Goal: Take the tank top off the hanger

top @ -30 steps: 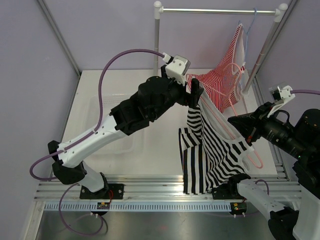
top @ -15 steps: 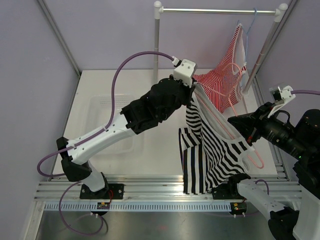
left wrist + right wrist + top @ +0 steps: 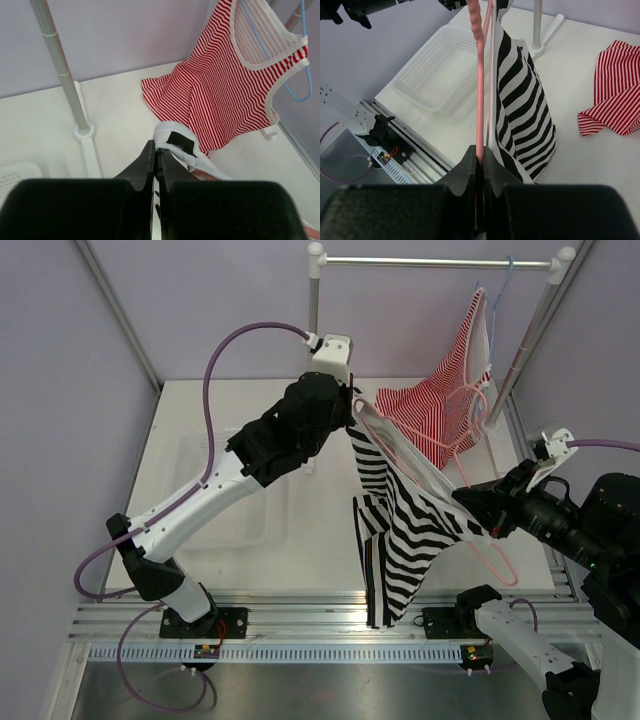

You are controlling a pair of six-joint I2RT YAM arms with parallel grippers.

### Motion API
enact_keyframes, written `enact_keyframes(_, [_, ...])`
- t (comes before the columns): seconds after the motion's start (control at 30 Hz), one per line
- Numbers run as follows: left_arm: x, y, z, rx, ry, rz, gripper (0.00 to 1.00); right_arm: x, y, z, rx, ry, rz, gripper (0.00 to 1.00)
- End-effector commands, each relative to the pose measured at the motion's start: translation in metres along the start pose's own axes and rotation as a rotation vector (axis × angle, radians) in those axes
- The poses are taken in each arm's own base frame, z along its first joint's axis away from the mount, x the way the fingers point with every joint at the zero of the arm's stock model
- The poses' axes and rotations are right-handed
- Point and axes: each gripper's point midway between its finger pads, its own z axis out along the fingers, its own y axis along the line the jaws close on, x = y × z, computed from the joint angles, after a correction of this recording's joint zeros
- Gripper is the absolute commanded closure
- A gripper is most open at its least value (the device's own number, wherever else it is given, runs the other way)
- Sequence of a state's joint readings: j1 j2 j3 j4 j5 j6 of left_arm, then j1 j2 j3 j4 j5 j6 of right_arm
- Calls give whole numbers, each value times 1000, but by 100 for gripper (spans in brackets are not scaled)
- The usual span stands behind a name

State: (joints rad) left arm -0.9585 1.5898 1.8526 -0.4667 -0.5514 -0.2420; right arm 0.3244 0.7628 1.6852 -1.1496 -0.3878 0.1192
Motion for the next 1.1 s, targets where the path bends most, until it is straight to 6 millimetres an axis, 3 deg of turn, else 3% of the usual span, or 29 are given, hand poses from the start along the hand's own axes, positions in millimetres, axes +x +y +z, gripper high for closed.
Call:
enact_keyframes(0.0, [-32, 27, -15, -59, -70, -87, 100, -2, 13, -6, -77, -20, -68, 100])
enact_keyframes(0.17, [-18, 38, -8, -46, -24, -115, 100, -5, 21, -15, -115, -48, -110, 100])
enact_keyframes(0.27, [-4, 27, -10, 34, 1, -125, 100, -10, 21, -14, -114, -103, -114, 100])
enact_keyframes(0.33, [-8, 12, -22, 141, -23, -171, 100, -24, 15, -13, -74, -188, -91, 100])
enact_keyframes(0.37, [9, 11, -21, 155, 5, -172, 100, -19, 2, 0, -28, -189, -66, 100])
enact_keyframes(0.4, [11, 6, -24, 190, 4, -193, 100, -38, 5, -2, -34, -290, -49, 100])
enact_keyframes(0.43, [9, 5, -31, 205, 0, -226, 100, -28, -5, 16, -25, -285, -15, 100])
enact_keyframes(0.47, [13, 3, -34, 224, 8, -234, 100, -31, -3, 23, -49, -322, -1, 100])
enact_keyframes(0.5, [27, -5, -36, 273, 40, -239, 100, -56, 7, 21, -110, -447, 10, 100])
enact_keyframes(0.6, [33, -29, -57, 428, 52, -234, 100, -74, 20, 45, -256, -553, 61, 100])
enact_keyframes(0.63, [50, -38, -64, 472, 80, -207, 100, -78, 20, 51, -277, -574, 72, 100])
enact_keyframes(0.67, [54, -44, -70, 512, 80, -193, 100, -90, 25, 52, -317, -635, 56, 100])
enact_keyframes(0.7, [51, -57, -87, 610, 72, -178, 100, -95, 25, 55, -328, -654, 61, 100])
enact_keyframes(0.77, [75, -64, -95, 664, 114, -124, 100, -109, 19, 66, -320, -701, 80, 100])
enact_keyframes(0.83, [99, -50, -92, 593, 171, -121, 100, -118, 10, 76, -287, -728, 81, 100])
enact_keyframes(0.97, [138, 26, -61, 142, 252, -162, 100, -136, -30, 91, -36, -664, 127, 100])
enact_keyframes(1.0, [149, 55, -58, -3, 278, -176, 100, -127, -45, 112, 37, -574, 142, 100])
enact_keyframes(1.03, [152, 79, -53, -90, 287, -190, 100, -146, -53, 100, 117, -587, 148, 100])
enact_keyframes(1.07, [156, 99, -55, -176, 299, -186, 100, -120, -69, 112, 203, -453, 174, 100])
